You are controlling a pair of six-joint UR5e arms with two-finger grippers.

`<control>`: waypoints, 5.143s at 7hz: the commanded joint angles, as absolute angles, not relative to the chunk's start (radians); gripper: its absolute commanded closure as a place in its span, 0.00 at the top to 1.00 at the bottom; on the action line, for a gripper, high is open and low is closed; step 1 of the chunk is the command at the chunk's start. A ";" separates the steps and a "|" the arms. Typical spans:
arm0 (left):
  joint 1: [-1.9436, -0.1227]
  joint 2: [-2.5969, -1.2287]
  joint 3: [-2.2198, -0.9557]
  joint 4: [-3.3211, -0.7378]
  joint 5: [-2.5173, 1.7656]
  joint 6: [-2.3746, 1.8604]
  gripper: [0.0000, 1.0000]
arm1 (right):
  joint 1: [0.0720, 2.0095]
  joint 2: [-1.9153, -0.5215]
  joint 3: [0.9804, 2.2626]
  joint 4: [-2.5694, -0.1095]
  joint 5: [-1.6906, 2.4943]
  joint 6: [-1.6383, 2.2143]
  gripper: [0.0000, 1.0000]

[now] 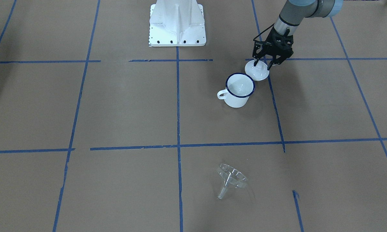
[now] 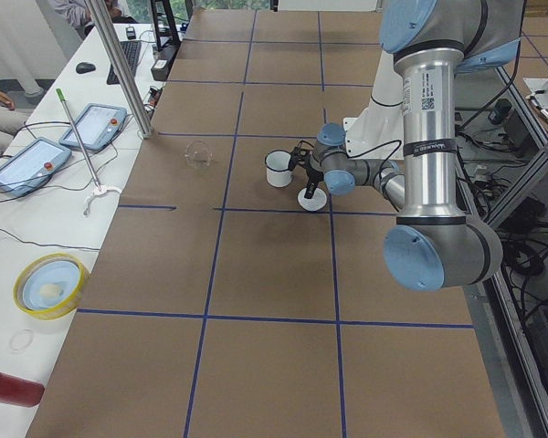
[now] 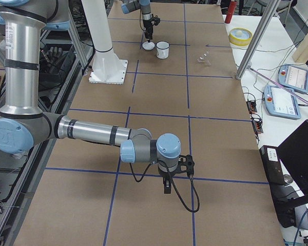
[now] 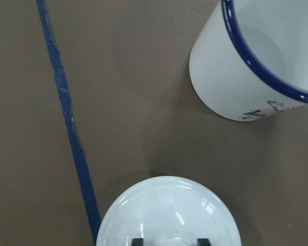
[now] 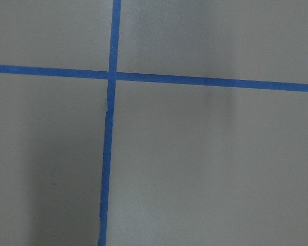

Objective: Place funnel on cup
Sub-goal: 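Lift the white lid off the mug and set it down nearer the robot, then release the lid and reach the left gripper toward the glass funnel, then grasp the glass funnel rim with the left gripper and lift it, then carry the funnel over the open mug and lower it in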

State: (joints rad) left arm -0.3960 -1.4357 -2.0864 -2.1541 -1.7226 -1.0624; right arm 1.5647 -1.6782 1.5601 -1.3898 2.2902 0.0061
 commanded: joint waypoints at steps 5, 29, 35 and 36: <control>-0.704 -1.684 -2.113 -2.138 -1.853 -1.169 1.00 | 1.565 -1.678 1.560 -1.390 2.290 0.006 1.00; -0.700 -2.212 -2.088 -1.568 -1.748 -1.759 0.00 | 1.565 -1.678 1.560 -1.390 2.290 0.006 1.00; -0.624 -2.269 -1.987 -1.107 -1.850 -1.119 0.00 | 1.565 -1.678 1.560 -1.390 2.290 0.006 1.00; -0.617 -2.241 -1.939 -1.190 -1.850 -1.118 0.00 | 1.565 -1.678 1.560 -1.390 2.290 0.006 1.00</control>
State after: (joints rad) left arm -0.6238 -2.2629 -1.9937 -1.1205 -1.8479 -1.1400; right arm 1.5647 -1.6782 1.5601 -1.3898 2.2902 0.0061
